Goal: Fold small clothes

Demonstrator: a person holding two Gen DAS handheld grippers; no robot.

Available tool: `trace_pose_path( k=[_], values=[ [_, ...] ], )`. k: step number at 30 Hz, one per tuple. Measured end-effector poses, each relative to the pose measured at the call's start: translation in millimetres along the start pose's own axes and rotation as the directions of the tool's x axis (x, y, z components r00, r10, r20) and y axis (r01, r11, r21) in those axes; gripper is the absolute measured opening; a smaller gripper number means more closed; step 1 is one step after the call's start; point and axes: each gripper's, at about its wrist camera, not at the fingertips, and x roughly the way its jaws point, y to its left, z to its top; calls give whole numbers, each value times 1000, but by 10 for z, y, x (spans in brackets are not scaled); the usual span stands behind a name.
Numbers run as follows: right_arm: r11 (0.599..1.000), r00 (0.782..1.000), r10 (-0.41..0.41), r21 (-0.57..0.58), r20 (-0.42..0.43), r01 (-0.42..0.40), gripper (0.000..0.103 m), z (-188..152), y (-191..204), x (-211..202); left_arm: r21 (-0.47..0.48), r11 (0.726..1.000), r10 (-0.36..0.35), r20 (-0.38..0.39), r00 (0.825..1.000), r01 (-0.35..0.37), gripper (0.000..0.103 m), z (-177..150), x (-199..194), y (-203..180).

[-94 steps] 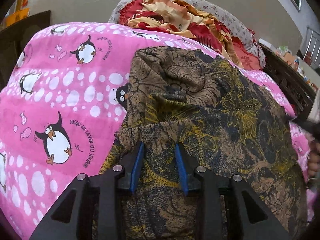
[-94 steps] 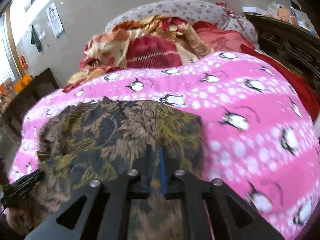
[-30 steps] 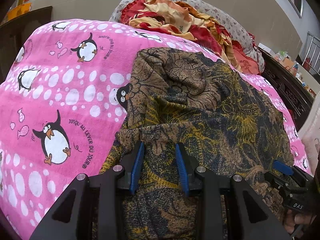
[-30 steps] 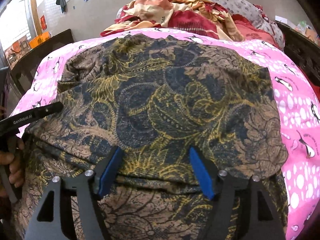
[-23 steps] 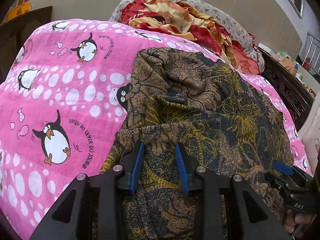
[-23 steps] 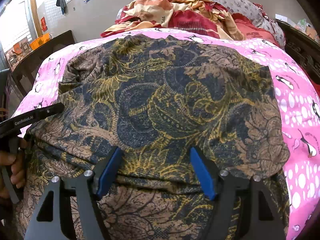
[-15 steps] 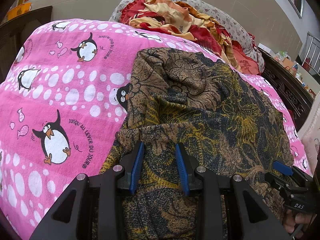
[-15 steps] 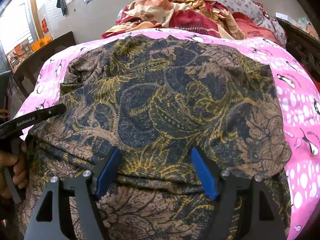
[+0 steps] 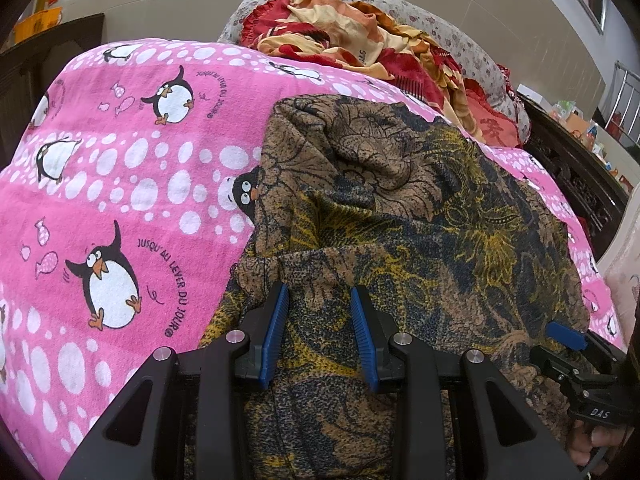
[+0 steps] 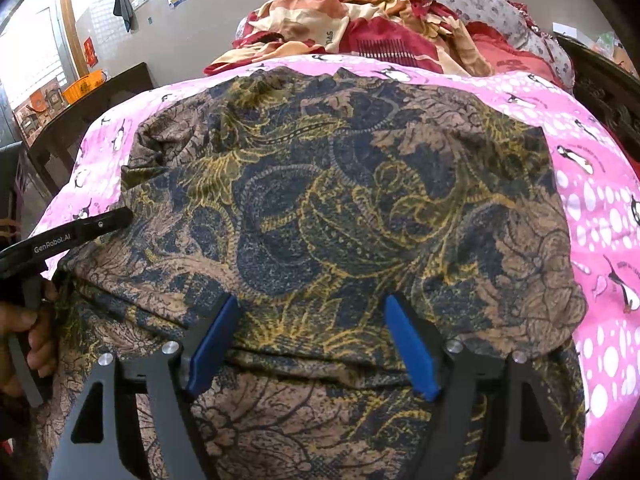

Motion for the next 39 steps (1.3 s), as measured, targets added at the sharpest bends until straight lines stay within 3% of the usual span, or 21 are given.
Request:
trace_pose_path(
  k=[3,5,8,14,18,22,26,32,39],
  values=[
    [1000,1000,7,4,-4,-7,79,25,-6,-62,49,998,30,-32,999,-29,13,38,-140,-48],
    [1000,1000,-13,3,-1,13,77,40,5,-293,48,999,23,-33,999,-21,13,35,-365,-18],
    [1000,998,-6,-8,70,6,78,-70,-22,-855,100,995,28,-27,999,-25,13,-57,-792,82],
    [995,1000,15,-103,25,-12,78,-784,-123,-1636,87,995,53,-112,992,-43,14,-598,-1486,581],
    [983,999,-45,-176,10,46,78,-1316,-163,-1897,58,996,81,-166,983,-72,14,-994,-1732,851],
    [995,998,-29,-98,49,34,78,-1624,-292,-2073,11,998,67,-190,979,-66,15,-1295,-1862,994],
    [999,996,-30,-37,86,33,78,-1735,-392,-2158,-72,997,-11,-188,982,-3,26,-1477,-1971,1067],
    [997,990,-63,-28,129,67,78,-1821,-537,-2381,-17,996,-86,-206,975,84,43,-1674,-2188,945],
    [998,988,-50,46,144,44,77,-1878,-667,-2448,13,969,-234,-270,934,247,44,-2043,-2314,751]
  ],
)
